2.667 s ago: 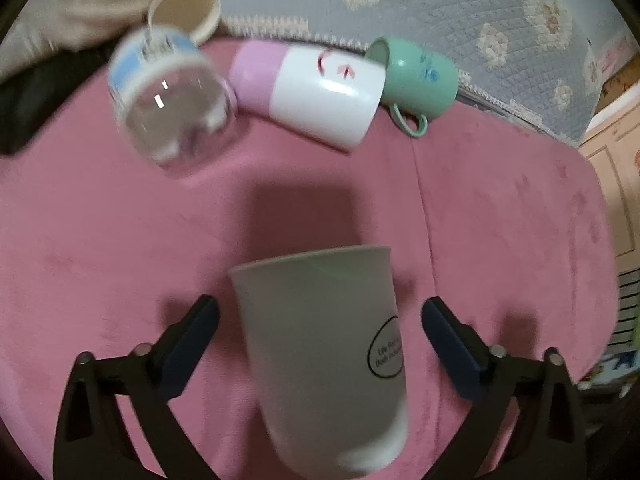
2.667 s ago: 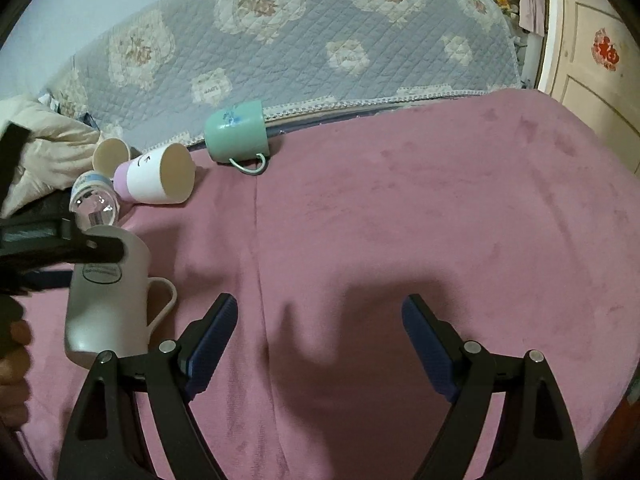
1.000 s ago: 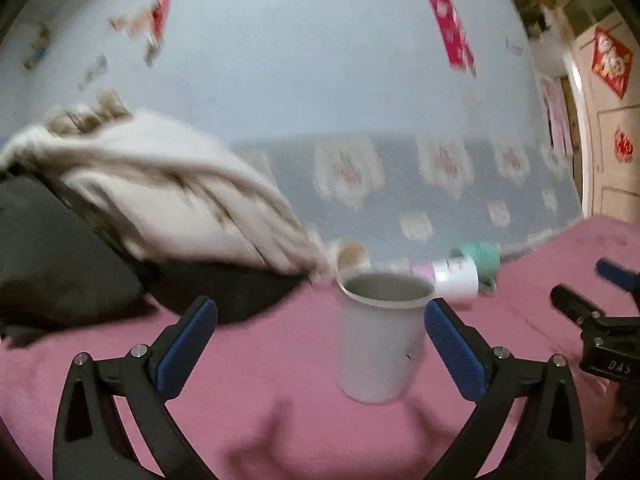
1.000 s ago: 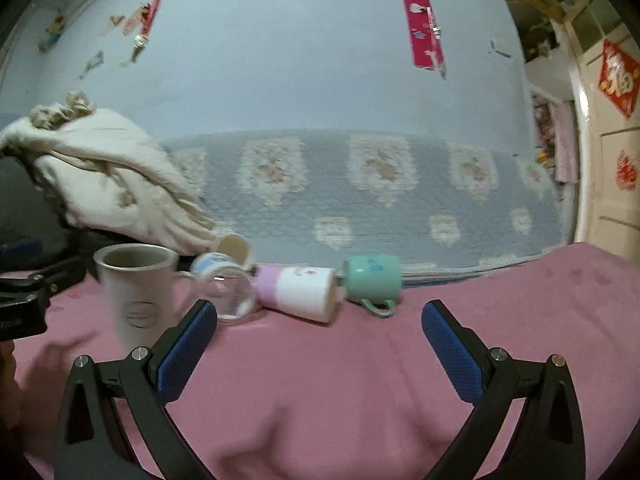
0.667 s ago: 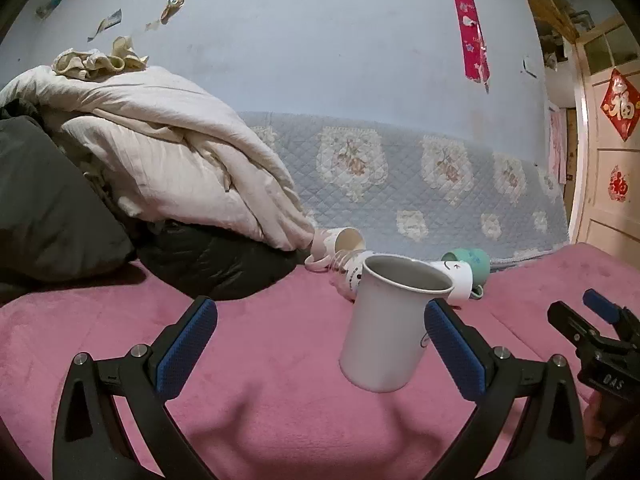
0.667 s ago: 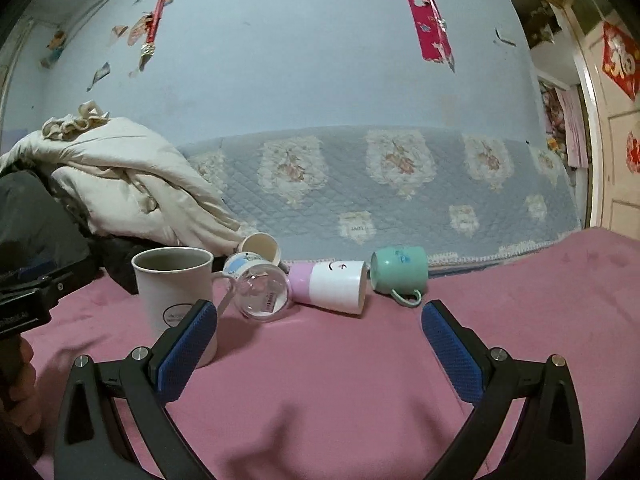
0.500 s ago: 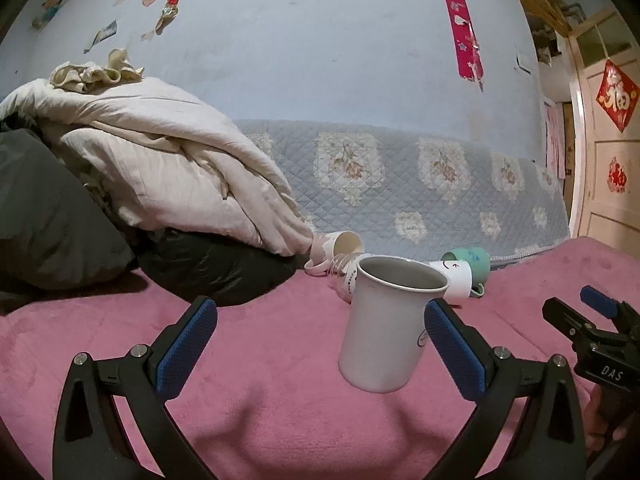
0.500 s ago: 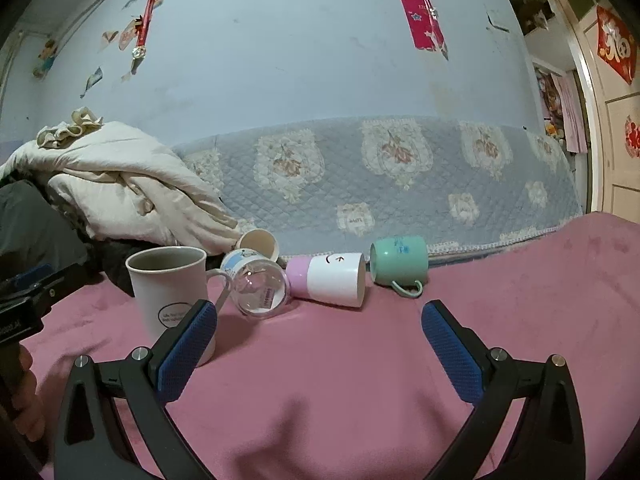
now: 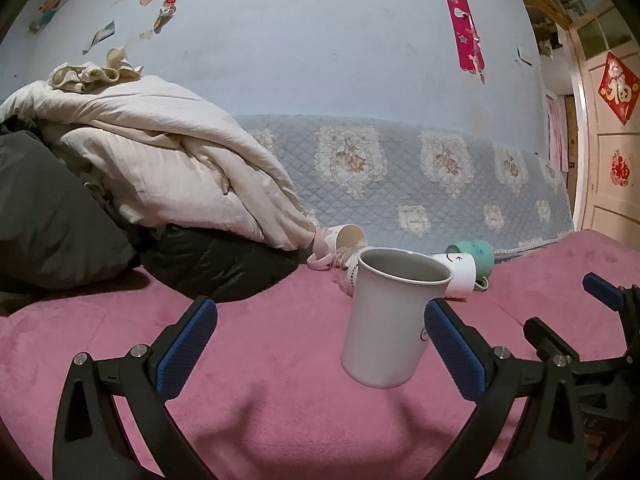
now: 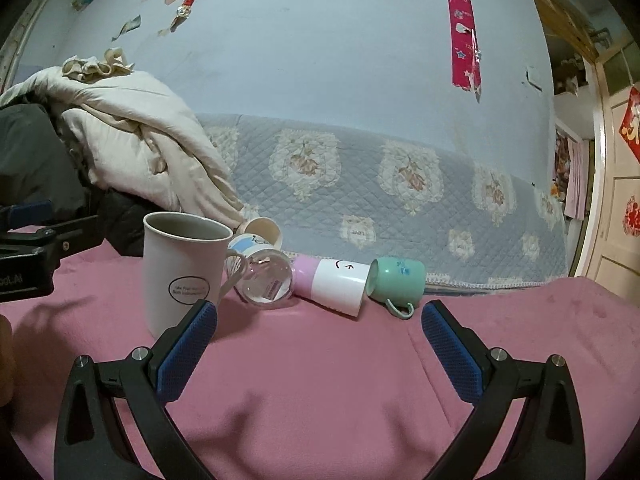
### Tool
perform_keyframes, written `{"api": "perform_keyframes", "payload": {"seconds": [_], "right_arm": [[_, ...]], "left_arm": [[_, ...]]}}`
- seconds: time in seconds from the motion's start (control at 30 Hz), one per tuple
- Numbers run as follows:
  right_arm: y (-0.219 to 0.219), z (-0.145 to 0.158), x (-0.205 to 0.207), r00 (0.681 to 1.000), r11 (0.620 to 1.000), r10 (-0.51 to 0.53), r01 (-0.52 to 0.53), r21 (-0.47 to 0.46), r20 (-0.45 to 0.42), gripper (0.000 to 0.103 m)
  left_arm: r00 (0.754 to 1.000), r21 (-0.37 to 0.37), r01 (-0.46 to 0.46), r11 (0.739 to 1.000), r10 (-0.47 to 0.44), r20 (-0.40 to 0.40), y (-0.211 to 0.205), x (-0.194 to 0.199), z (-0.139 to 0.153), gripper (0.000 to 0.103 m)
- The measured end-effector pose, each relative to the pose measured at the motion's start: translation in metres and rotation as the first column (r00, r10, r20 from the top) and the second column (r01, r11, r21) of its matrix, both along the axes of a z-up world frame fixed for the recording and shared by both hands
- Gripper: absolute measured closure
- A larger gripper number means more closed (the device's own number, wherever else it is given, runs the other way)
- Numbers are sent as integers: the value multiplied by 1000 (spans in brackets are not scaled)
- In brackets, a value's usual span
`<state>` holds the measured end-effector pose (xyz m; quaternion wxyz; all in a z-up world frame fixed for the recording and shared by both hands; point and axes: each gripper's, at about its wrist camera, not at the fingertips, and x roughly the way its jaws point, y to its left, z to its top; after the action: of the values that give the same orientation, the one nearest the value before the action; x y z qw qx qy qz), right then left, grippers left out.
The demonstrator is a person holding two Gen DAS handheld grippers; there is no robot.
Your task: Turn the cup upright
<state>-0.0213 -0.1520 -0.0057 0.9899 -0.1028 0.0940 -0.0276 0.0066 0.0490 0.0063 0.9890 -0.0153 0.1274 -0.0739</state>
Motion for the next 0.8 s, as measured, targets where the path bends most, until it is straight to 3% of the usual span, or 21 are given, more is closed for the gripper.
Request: {"api": "perform_keyframes", "payload": {"seconds": [0.8], "right_arm": [[-8,0,4,1000,999,-5,5,36,-15,0]], "left_arm": [[1000,13,-4,1000,5,-15,-3,2,-1,0]]}}
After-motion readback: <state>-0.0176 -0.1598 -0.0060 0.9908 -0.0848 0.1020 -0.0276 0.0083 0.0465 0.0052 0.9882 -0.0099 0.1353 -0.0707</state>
